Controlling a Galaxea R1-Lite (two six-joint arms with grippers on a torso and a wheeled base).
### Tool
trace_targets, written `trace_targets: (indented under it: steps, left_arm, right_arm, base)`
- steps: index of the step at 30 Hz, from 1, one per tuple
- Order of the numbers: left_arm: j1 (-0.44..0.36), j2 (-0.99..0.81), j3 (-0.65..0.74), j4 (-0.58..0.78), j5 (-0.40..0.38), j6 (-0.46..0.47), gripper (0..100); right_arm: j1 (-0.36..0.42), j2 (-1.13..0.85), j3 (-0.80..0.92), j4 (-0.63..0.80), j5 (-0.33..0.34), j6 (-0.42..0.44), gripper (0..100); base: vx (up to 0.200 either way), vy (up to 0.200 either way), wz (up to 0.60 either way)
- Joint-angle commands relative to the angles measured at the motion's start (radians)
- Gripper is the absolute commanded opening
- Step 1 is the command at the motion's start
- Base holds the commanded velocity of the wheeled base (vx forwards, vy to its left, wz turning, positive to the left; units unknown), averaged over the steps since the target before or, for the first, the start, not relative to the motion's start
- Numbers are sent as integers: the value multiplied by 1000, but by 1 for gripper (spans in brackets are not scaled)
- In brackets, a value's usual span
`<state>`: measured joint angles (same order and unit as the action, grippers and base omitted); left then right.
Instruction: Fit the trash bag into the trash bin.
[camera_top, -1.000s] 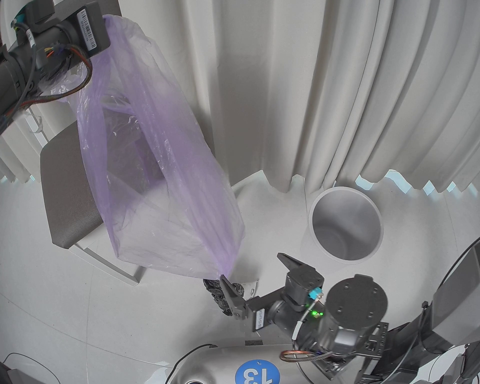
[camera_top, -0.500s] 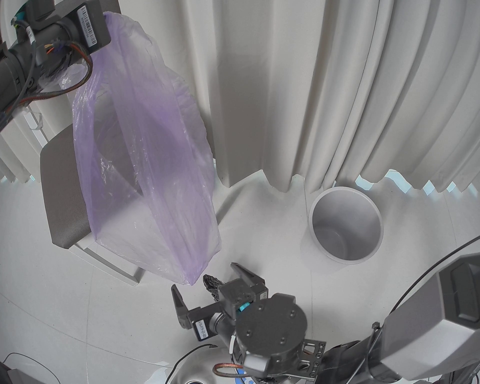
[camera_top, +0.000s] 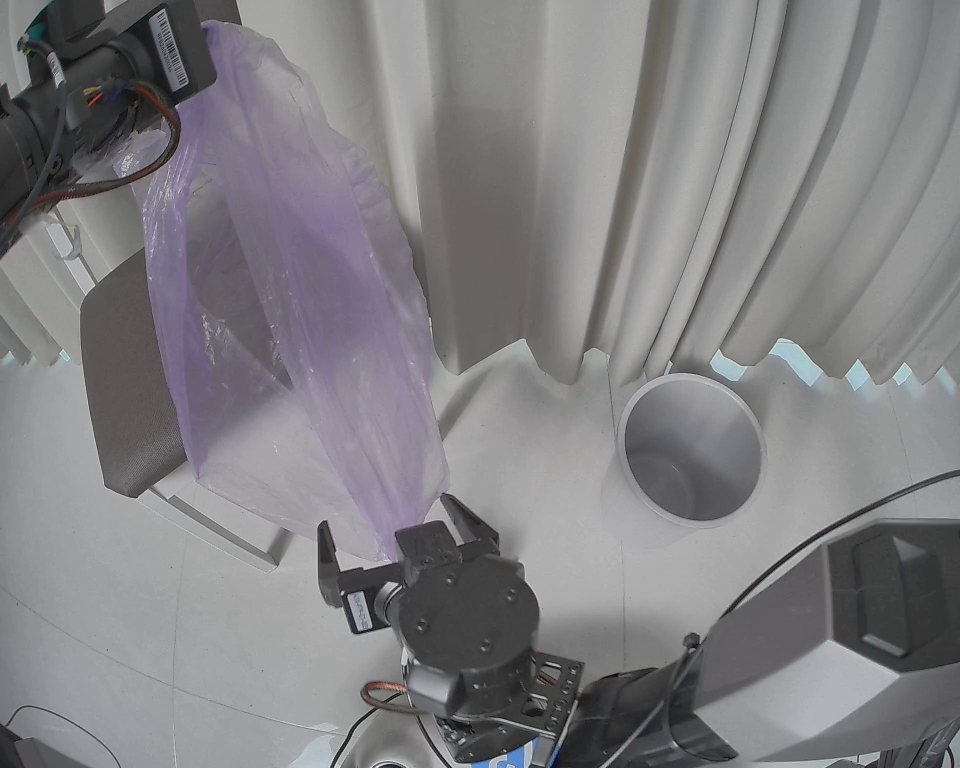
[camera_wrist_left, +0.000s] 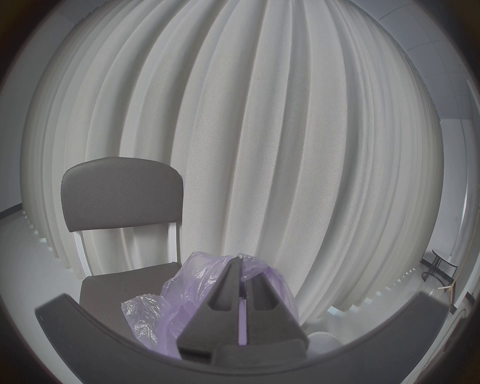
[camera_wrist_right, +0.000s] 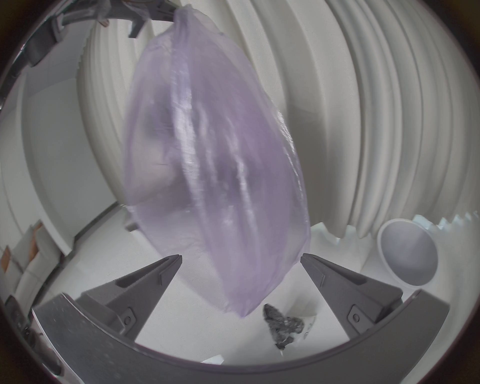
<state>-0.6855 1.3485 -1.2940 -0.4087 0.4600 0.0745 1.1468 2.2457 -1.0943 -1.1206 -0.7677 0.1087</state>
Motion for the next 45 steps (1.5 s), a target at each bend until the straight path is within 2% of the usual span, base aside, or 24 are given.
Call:
trace_targets:
  steps: [1,18,30,45]
  left_arm:
    - [1,-2,2,-1,0,1,0]
    - [4,1,2,4,0,1,0]
    - [11,-3,-5,1,-1,-1,0]
    - [3,-3,-10,-1,-4,-12,0]
  right_arm:
    - [-47,44,-47,9,-22,3,100]
    - [-211,-132,76,-11,-24,11,100]
    - [-240,-190,203,-24,-18,52,100]
    - [-249,-163,251,-73,45,106,100]
  base:
    - [0,0,0]
    - [0,0,0]
    - [0,0,0]
    - [0,0,0]
